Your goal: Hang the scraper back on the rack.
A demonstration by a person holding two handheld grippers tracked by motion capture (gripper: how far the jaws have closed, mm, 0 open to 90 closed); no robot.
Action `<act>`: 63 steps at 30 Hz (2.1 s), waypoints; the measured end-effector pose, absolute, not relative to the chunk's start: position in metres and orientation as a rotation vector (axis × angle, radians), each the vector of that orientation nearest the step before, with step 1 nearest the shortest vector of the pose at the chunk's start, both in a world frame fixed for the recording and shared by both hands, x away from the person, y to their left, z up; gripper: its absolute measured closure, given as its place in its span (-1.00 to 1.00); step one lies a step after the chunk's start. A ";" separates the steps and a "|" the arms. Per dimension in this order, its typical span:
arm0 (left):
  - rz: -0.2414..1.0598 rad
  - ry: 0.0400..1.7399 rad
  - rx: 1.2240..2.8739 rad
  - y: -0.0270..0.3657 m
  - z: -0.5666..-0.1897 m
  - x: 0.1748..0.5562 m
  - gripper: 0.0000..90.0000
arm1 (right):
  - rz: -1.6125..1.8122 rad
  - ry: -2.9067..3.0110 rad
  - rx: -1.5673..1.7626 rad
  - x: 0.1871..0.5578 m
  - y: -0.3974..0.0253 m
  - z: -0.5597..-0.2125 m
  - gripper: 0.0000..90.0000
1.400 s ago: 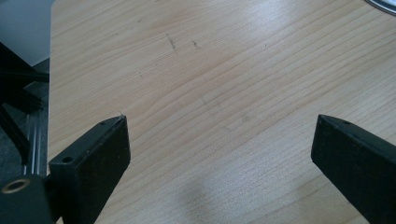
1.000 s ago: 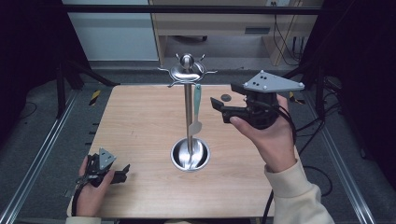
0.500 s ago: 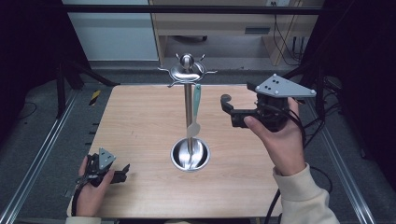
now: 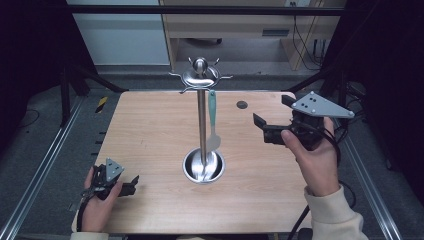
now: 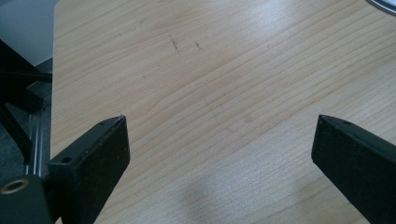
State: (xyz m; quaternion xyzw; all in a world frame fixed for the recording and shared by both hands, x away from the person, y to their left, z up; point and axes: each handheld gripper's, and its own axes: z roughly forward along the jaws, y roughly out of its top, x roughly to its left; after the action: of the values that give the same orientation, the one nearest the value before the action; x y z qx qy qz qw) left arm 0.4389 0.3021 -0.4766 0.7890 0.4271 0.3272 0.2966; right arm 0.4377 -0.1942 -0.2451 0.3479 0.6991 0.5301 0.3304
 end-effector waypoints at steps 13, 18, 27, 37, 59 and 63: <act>0.868 1.138 2.100 0.302 -0.477 0.439 -0.91 | 1.318 1.875 0.927 0.429 -0.209 -0.276 -0.79; 0.867 1.134 2.104 0.302 -0.477 0.439 -0.91 | 1.297 1.895 0.920 0.424 -0.212 -0.287 -0.79; 0.873 1.135 2.103 0.302 -0.477 0.439 -0.91 | 1.272 1.919 0.925 0.418 -0.220 -0.306 -0.80; 0.882 1.135 2.094 0.303 -0.476 0.439 -0.91 | 1.252 1.969 0.952 0.417 -0.217 -0.341 -0.80; 0.880 1.133 2.094 0.302 -0.476 0.439 -0.92 | 1.153 2.132 1.066 0.432 -0.198 -0.430 -0.79; 0.878 1.131 2.095 0.302 -0.476 0.438 -0.92 | 1.112 2.165 1.075 0.443 -0.194 -0.445 -0.80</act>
State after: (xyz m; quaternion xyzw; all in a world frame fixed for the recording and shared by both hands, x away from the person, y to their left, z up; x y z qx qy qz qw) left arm 0.4384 0.3022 -0.4756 0.7882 0.4255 0.3305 0.2974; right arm 0.4430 -0.1944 -0.4447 0.3924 0.7903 0.4058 0.2383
